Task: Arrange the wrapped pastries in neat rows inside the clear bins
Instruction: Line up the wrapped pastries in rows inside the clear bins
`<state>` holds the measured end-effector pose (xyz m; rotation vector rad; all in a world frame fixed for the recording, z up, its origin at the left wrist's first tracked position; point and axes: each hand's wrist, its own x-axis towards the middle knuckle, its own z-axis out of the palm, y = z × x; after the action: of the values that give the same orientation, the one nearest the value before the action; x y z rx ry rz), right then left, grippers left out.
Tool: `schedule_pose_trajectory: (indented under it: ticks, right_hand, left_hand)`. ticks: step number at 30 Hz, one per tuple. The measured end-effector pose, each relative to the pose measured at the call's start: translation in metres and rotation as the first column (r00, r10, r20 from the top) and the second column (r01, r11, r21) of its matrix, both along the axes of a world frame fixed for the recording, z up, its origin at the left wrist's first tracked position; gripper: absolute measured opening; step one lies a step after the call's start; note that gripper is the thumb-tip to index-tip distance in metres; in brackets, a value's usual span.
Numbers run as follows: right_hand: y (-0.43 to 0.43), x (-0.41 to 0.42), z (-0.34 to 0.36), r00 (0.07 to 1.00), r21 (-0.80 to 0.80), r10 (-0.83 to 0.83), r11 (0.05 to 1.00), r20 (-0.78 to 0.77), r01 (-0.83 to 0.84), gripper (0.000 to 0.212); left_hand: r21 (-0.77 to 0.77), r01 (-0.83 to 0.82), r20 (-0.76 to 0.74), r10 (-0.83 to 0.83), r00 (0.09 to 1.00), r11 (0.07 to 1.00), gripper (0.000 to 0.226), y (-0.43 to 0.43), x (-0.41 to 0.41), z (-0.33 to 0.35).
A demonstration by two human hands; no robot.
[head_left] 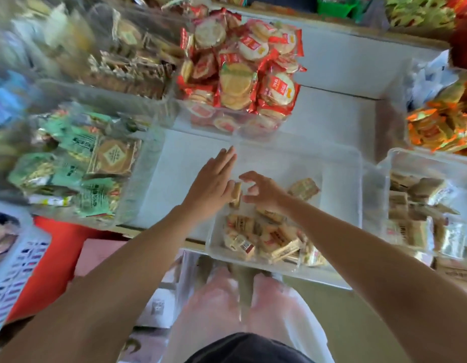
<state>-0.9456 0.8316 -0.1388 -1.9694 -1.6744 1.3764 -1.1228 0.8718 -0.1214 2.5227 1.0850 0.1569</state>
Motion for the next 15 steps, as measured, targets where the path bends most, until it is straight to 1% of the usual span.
schedule_pose_trajectory:
  ticks: [2,3,5,7,9,12,14,15]
  right_hand:
    - [0.001,-0.013,-0.010,0.999,0.005,0.006,1.000,-0.051,-0.006,0.076]
    - [0.002,-0.016,-0.014,0.998,0.020,0.012,1.000,-0.061,-0.011,0.078]
    - [0.003,-0.019,-0.018,0.997,0.046,-0.001,0.999,-0.071,0.004,0.070]
    - [0.004,-0.015,-0.018,0.997,0.071,-0.053,0.996,-0.061,0.057,0.063]
    - [0.006,-0.004,-0.016,0.993,0.124,-0.113,0.986,0.020,0.110,0.057]
    - [0.017,0.018,-0.012,0.964,0.257,-0.158,0.961,0.213,0.101,0.050]
    - [0.025,0.031,-0.014,0.937,0.283,-0.166,0.956,0.307,0.077,0.050]
    - [0.027,0.035,-0.016,0.930,0.277,-0.166,0.958,0.329,0.072,0.052]
  left_hand:
    - [-0.023,-0.004,0.057,0.005,0.998,1.000,0.055,0.001,-0.003,-0.006]
    - [-0.023,-0.010,0.081,0.012,0.997,1.000,0.055,0.001,-0.004,-0.008]
    - [-0.004,-0.006,0.106,0.007,0.994,1.000,0.054,0.002,-0.005,-0.010]
    - [0.009,0.015,0.102,-0.016,0.995,1.000,0.057,0.005,-0.006,-0.011]
    - [0.019,0.028,0.092,-0.029,0.995,0.999,0.060,0.008,-0.004,-0.011]
    - [0.014,-0.014,0.089,0.012,0.996,1.000,0.061,0.014,0.008,-0.007]
    - [0.013,-0.042,0.070,0.041,0.997,0.999,0.059,0.016,0.019,-0.006]
    - [0.013,-0.051,0.053,0.051,0.997,0.999,0.059,0.018,0.024,-0.007]
